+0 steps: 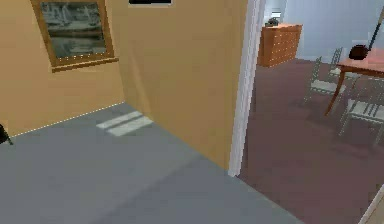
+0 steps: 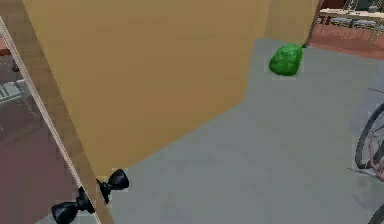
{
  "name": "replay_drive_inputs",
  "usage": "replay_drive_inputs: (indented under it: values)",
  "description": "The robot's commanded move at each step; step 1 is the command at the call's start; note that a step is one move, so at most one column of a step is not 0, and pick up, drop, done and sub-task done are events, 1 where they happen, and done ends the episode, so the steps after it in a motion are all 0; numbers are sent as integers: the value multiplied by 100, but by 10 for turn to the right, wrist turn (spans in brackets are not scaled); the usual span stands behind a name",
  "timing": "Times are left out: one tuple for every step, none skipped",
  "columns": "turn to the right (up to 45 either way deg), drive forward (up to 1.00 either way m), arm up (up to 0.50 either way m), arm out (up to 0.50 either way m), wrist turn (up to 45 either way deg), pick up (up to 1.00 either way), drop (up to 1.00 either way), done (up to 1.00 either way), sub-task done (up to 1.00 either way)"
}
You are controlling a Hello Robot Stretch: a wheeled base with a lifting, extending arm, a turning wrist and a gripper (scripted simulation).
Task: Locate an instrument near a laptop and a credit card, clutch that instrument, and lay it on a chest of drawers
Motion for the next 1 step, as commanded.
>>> replay_drive_inputs:
  values:
    - [0,40,0,0,0,0,0,0,0]
